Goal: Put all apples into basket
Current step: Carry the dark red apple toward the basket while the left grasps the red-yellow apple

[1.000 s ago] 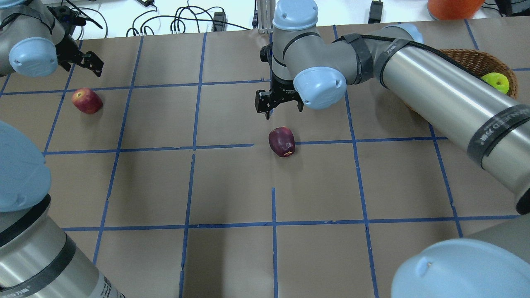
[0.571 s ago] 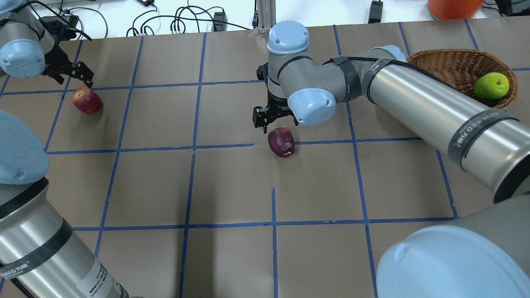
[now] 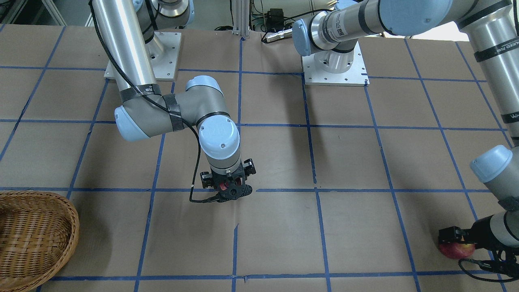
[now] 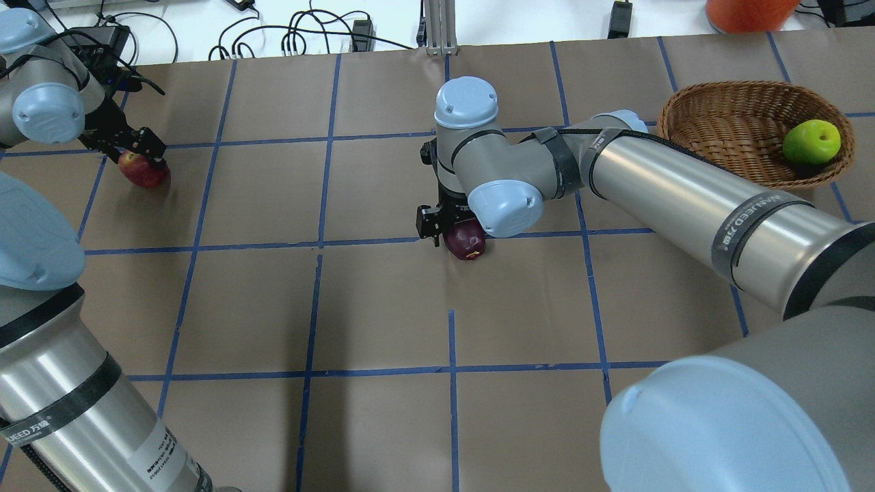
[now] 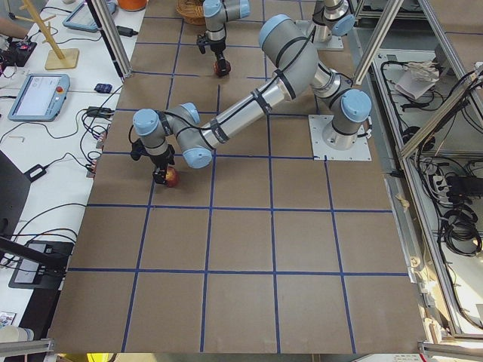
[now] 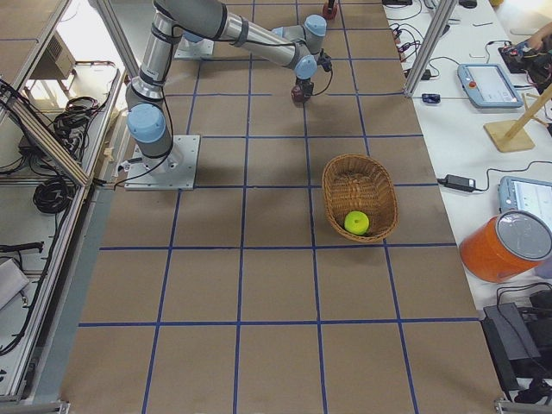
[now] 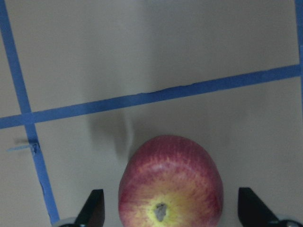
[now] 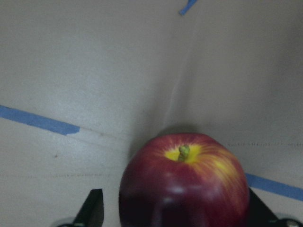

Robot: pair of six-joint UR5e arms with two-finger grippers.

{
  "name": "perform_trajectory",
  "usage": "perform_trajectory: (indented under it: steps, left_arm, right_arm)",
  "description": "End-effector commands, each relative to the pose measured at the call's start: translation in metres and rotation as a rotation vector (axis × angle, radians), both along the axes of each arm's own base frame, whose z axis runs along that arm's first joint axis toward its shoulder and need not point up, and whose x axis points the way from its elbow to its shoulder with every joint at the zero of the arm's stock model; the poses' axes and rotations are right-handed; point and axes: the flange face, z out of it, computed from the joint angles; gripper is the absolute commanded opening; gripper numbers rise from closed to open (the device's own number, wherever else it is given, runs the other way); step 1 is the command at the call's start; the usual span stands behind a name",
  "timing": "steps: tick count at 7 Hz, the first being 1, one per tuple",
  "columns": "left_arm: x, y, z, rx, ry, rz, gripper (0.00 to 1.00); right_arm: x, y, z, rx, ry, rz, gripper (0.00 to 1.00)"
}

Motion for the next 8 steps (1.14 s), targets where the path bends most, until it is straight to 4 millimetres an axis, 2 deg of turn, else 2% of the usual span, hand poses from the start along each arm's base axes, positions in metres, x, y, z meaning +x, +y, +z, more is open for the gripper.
perform_trajectory:
  steps: [1, 2, 3, 4, 5, 6, 7, 8]
  left_arm:
    - [0.000, 0.000, -0.005, 0.005, 0.008, -0.021, 0.70]
    - [-0.001, 0.001, 0.002, 0.001, 0.006, -0.021, 0.40]
    - [-0.015, 0.005, 0.012, 0.043, 0.030, -0.024, 0.29]
    - [-0.027, 0.014, 0.032, 0.096, 0.056, 0.012, 0.27]
    - [-0.056, 0.023, 0.052, 0.117, 0.108, 0.059, 0.24]
    - [-0.099, 0.036, 0.062, 0.140, 0.110, 0.086, 0.24]
    - [-0.152, 0.054, 0.071, 0.146, 0.093, 0.159, 0.23]
    - [-0.205, 0.068, 0.086, 0.140, 0.075, 0.199, 0.23]
  right_arm:
    - [-0.001, -0.003, 0.001, -0.081, -0.014, -0.002, 0.63]
    - [-0.011, -0.007, 0.013, -0.092, -0.014, -0.017, 0.10]
    - [-0.023, -0.008, 0.048, -0.104, 0.001, -0.032, 0.00]
    - [-0.062, -0.014, 0.089, -0.097, 0.029, -0.086, 0.00]
    - [-0.129, -0.019, 0.134, -0.085, 0.061, -0.159, 0.00]
    - [-0.197, -0.025, 0.170, -0.115, 0.061, -0.193, 0.00]
    - [-0.268, -0.033, 0.181, -0.129, 0.114, -0.218, 0.00]
    - [-0.343, -0.041, 0.185, -0.140, 0.170, -0.160, 0.00]
